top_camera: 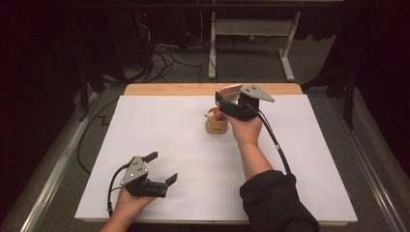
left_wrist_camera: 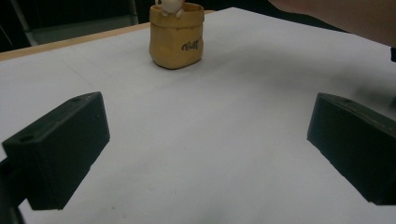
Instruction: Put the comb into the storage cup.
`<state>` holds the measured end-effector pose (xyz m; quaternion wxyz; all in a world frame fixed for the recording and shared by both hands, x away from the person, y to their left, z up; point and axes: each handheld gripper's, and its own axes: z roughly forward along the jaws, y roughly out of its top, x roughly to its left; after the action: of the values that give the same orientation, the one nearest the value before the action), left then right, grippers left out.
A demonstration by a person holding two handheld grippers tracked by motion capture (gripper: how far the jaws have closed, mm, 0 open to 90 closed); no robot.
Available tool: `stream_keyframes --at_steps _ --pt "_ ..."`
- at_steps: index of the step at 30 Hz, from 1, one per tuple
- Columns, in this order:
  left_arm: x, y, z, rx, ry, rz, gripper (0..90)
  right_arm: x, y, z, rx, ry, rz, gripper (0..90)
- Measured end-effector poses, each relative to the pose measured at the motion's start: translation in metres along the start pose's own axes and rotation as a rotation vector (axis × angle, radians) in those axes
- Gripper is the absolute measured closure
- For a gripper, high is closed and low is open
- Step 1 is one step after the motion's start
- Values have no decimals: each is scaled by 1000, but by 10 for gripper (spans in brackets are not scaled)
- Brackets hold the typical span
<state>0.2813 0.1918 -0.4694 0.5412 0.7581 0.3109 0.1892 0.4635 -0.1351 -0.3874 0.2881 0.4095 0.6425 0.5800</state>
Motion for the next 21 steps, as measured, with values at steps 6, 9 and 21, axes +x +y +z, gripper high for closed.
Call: stream_keyframes --at_steps 6,9,21 --pt "0 0 0 0 2 -1 0 0 -2 2 4 5 2 202" --pt "0 -1 0 2 1 -3 0 0 -3 3 4 5 1 202" --pt "0 -2 1 9 -5 -12 0 -6 -3 -1 18 4 31 196"
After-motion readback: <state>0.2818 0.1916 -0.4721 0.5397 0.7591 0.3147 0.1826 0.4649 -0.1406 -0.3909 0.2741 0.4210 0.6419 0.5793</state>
